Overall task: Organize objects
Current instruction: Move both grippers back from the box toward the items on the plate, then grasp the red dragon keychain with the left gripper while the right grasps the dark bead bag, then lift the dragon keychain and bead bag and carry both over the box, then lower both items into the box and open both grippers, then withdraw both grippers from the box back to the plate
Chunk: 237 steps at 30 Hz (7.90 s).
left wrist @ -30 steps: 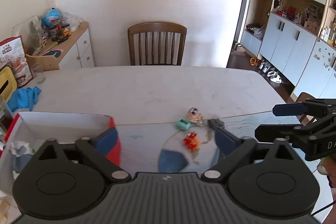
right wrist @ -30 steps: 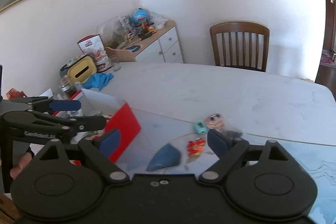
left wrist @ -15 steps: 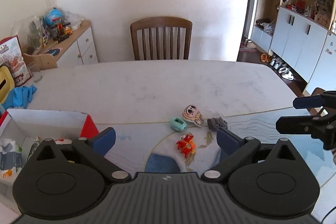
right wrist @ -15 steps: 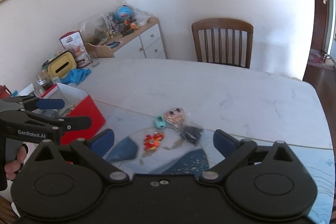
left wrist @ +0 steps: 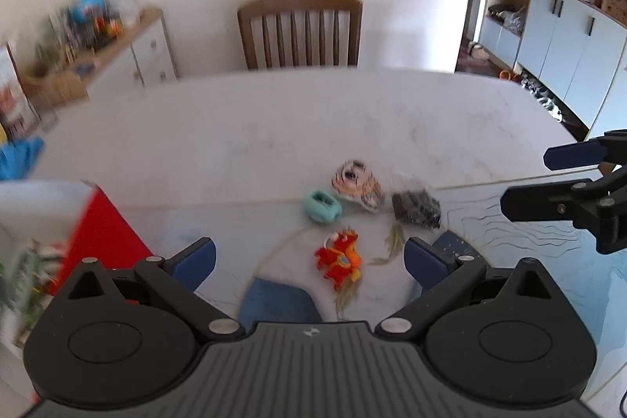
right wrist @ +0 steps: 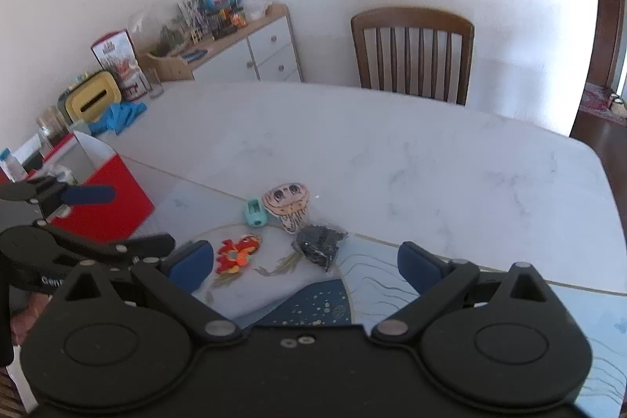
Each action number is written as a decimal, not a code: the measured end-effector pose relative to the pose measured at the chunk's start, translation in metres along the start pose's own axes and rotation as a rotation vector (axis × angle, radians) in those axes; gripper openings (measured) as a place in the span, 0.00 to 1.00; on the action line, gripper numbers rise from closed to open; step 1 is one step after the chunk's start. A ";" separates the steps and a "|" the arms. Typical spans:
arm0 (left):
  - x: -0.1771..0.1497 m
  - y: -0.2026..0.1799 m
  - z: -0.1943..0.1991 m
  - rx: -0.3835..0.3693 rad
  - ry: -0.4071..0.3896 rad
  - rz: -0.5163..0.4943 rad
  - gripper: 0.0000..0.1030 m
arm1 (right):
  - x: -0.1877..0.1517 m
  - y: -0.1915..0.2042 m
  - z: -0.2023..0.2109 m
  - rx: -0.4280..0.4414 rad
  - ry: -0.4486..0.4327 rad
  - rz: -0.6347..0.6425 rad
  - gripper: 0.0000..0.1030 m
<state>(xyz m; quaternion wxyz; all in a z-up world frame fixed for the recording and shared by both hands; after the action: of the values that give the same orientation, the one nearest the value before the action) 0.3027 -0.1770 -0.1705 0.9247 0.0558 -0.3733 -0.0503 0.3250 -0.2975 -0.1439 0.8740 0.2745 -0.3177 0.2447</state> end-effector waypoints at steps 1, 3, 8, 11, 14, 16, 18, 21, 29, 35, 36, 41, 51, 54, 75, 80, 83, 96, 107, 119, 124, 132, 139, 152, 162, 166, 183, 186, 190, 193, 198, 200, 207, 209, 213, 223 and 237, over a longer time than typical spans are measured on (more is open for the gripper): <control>-0.003 -0.001 -0.007 -0.006 0.008 0.009 1.00 | 0.000 -0.003 -0.006 -0.002 0.007 0.000 0.97; -0.007 -0.003 -0.020 -0.008 0.028 0.018 1.00 | 0.000 -0.008 -0.019 -0.006 0.026 -0.007 0.96; -0.017 -0.007 -0.050 -0.002 0.059 0.018 1.00 | 0.001 -0.019 -0.050 -0.007 0.065 -0.021 0.94; -0.018 -0.008 -0.058 -0.004 0.056 0.024 1.00 | -0.002 -0.022 -0.069 -0.010 0.096 -0.026 0.92; -0.019 -0.009 -0.064 -0.001 0.053 0.033 1.00 | -0.004 -0.024 -0.083 -0.009 0.118 -0.039 0.90; -0.019 -0.011 -0.069 -0.011 0.060 0.053 1.00 | -0.005 -0.026 -0.091 -0.008 0.128 -0.056 0.88; -0.019 -0.013 -0.075 -0.033 0.073 0.082 0.99 | -0.006 -0.027 -0.097 -0.011 0.138 -0.066 0.87; -0.019 -0.015 -0.078 -0.049 0.056 0.102 0.99 | -0.008 -0.028 -0.107 -0.016 0.157 -0.073 0.83; -0.020 -0.024 -0.079 -0.059 0.042 0.077 0.87 | -0.009 -0.027 -0.119 -0.028 0.181 -0.066 0.74; -0.020 -0.031 -0.079 -0.051 0.056 0.060 0.65 | -0.008 -0.029 -0.119 -0.043 0.183 -0.057 0.66; -0.020 -0.032 -0.078 -0.041 0.058 0.054 0.59 | -0.008 -0.028 -0.120 -0.047 0.183 -0.054 0.63; -0.019 -0.037 -0.074 -0.043 0.070 0.026 0.38 | -0.008 -0.029 -0.118 -0.056 0.181 -0.058 0.51; -0.018 -0.037 -0.064 -0.068 0.073 0.009 0.37 | -0.016 -0.024 -0.104 -0.057 0.181 -0.064 0.28; -0.016 -0.035 -0.059 -0.076 0.072 0.019 0.37 | -0.018 -0.021 -0.094 -0.047 0.173 -0.067 0.28; -0.012 0.013 0.032 -0.119 0.048 0.111 0.37 | -0.015 0.056 -0.013 0.045 0.127 0.022 0.27; -0.011 0.038 0.058 -0.134 0.019 0.147 0.37 | -0.012 0.089 -0.003 0.059 0.122 0.062 0.27; -0.011 0.054 0.070 -0.142 0.001 0.155 0.37 | -0.008 0.109 0.002 0.068 0.116 0.082 0.27; -0.008 0.152 0.092 -0.150 -0.043 0.184 0.37 | 0.015 0.201 -0.022 0.085 0.118 0.162 0.27; 0.006 0.260 0.081 -0.053 -0.092 0.177 0.37 | 0.047 0.277 -0.074 0.118 0.097 0.220 0.27; -0.007 0.318 0.019 0.014 -0.028 0.127 0.37 | 0.040 0.320 -0.147 0.103 0.189 0.242 0.28; -0.018 0.319 -0.010 0.018 0.020 0.092 0.37 | 0.029 0.328 -0.174 0.088 0.245 0.260 0.28; -0.029 0.312 -0.040 0.006 0.095 0.051 0.38 | 0.010 0.327 -0.204 0.047 0.307 0.250 0.28; -0.040 0.306 -0.055 -0.032 0.178 0.017 0.38 | 0.000 0.324 -0.214 0.016 0.330 0.249 0.30; -0.049 0.306 -0.065 -0.059 0.259 0.031 0.38 | -0.001 0.329 -0.205 0.038 0.309 0.227 0.41; -0.047 0.315 -0.051 -0.072 0.244 0.074 0.57 | 0.012 0.334 -0.180 0.083 0.250 0.190 0.49; -0.041 0.317 -0.038 -0.059 0.201 0.077 0.59 | 0.016 0.331 -0.170 0.086 0.229 0.169 0.49; -0.006 0.297 0.043 0.005 -0.016 0.068 0.70 | 0.033 0.322 -0.109 0.150 0.105 0.134 0.59; -0.002 0.286 0.057 0.023 -0.046 0.058 0.76 | 0.036 0.313 -0.094 0.164 0.079 0.125 0.62; 0.005 0.267 0.074 0.024 -0.075 0.069 0.79 | 0.038 0.296 -0.071 0.171 0.044 0.122 0.67; 0.010 0.249 0.083 0.029 -0.091 0.072 0.81 | 0.038 0.279 -0.055 0.175 0.027 0.115 0.70; 0.016 0.213 0.095 0.021 -0.092 0.078 0.81 | 0.036 0.246 -0.031 0.166 0.005 0.096 0.74; 0.018 0.200 0.097 0.019 -0.090 0.080 0.82 | 0.035 0.233 -0.023 0.161 -0.004 0.087 0.77; 0.025 0.147 0.104 0.016 -0.105 0.058 0.87 | 0.031 0.183 0.005 0.142 -0.046 0.058 0.85; 0.027 0.133 0.103 0.015 -0.107 0.048 0.88 | 0.030 0.169 0.011 0.131 -0.056 0.046 0.87; 0.026 0.108 0.097 0.020 -0.098 0.028 0.97 | 0.029 0.140 0.021 0.107 -0.071 0.024 0.91; 0.017 0.058 0.066 -0.003 -0.057 0.004 1.00 | 0.024 0.072 0.027 0.024 -0.061 0.009 0.96; 0.009 0.007 -0.008 -0.103 -0.021 -0.004 1.00 | 0.030 0.009 -0.033 -0.003 0.018 -0.064 0.96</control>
<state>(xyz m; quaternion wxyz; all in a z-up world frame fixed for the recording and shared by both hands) 0.3155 -0.1706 -0.1690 0.9222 0.0081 -0.3799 -0.0719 0.3541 -0.2627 -0.1415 0.8846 0.2811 -0.3011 0.2188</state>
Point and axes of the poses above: each gripper's, at about its wrist camera, not at the fingertips, and z roughly against the way its jaws point, y to its left, x to its top, the point moved 8 cm from there along -z, roughly the way its jaws point, and after that the axes turned 11 degrees about x, right-handed, at the moved point
